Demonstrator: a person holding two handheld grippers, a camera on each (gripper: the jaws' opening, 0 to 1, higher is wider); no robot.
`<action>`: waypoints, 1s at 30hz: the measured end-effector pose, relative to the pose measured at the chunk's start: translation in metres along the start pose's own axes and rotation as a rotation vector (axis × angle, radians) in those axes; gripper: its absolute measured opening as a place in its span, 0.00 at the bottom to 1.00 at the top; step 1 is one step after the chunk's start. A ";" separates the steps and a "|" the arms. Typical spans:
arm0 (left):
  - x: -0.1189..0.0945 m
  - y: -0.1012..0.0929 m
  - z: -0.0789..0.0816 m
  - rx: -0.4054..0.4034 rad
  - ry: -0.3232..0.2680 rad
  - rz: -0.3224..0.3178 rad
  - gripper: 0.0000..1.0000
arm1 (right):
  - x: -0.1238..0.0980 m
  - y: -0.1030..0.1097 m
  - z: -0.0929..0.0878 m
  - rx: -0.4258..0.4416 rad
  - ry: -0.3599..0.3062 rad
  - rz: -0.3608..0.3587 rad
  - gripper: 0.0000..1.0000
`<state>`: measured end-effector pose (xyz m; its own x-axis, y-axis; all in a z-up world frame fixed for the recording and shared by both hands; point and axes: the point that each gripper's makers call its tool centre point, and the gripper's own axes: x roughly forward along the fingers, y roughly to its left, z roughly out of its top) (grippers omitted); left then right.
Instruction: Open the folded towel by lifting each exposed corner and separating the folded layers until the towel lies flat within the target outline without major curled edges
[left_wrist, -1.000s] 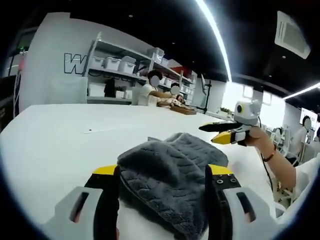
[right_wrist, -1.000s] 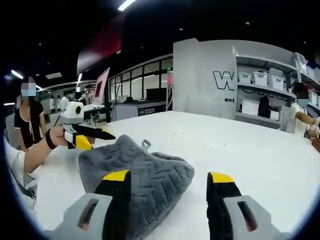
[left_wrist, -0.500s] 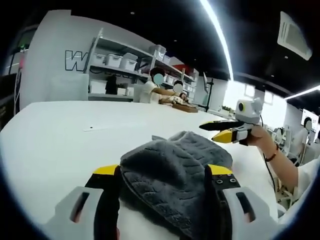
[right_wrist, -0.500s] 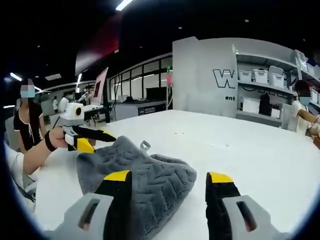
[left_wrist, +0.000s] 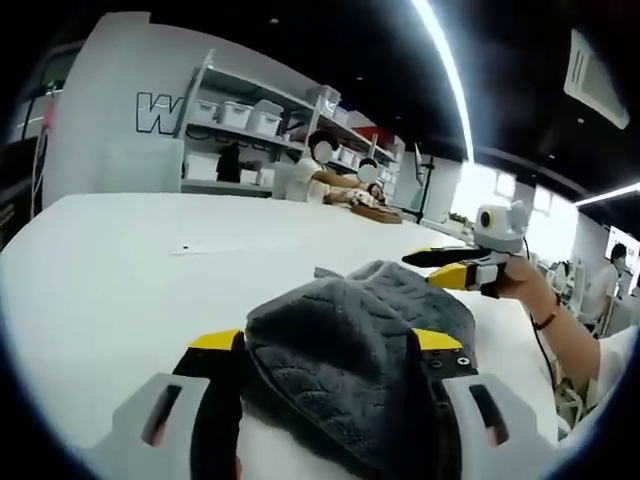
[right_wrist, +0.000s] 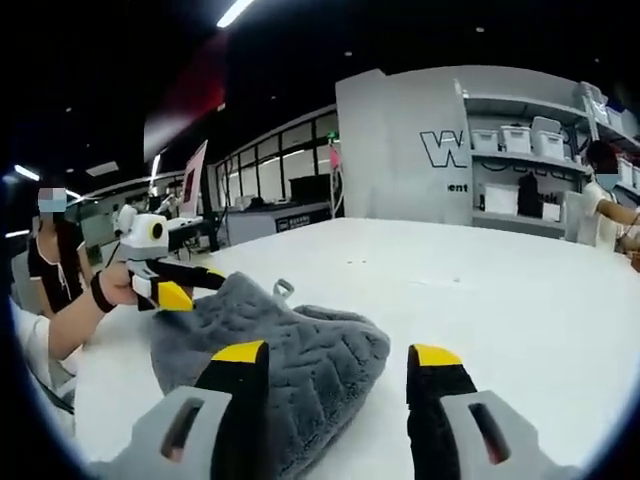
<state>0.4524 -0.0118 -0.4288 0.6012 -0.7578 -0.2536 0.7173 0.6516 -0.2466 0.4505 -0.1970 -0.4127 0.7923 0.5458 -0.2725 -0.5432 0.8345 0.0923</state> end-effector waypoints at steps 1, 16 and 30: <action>0.000 0.001 0.000 -0.003 0.000 0.005 0.63 | 0.000 0.001 0.000 -0.001 -0.002 0.001 0.52; 0.005 0.008 0.005 -0.015 -0.017 0.026 0.56 | 0.010 0.001 -0.003 0.016 0.012 -0.016 0.53; 0.016 0.013 -0.004 -0.041 0.002 0.033 0.50 | 0.018 0.001 -0.010 0.050 0.020 -0.031 0.51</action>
<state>0.4698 -0.0154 -0.4402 0.6233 -0.7361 -0.2638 0.6824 0.6768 -0.2760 0.4620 -0.1871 -0.4268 0.8026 0.5184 -0.2950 -0.5034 0.8540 0.1312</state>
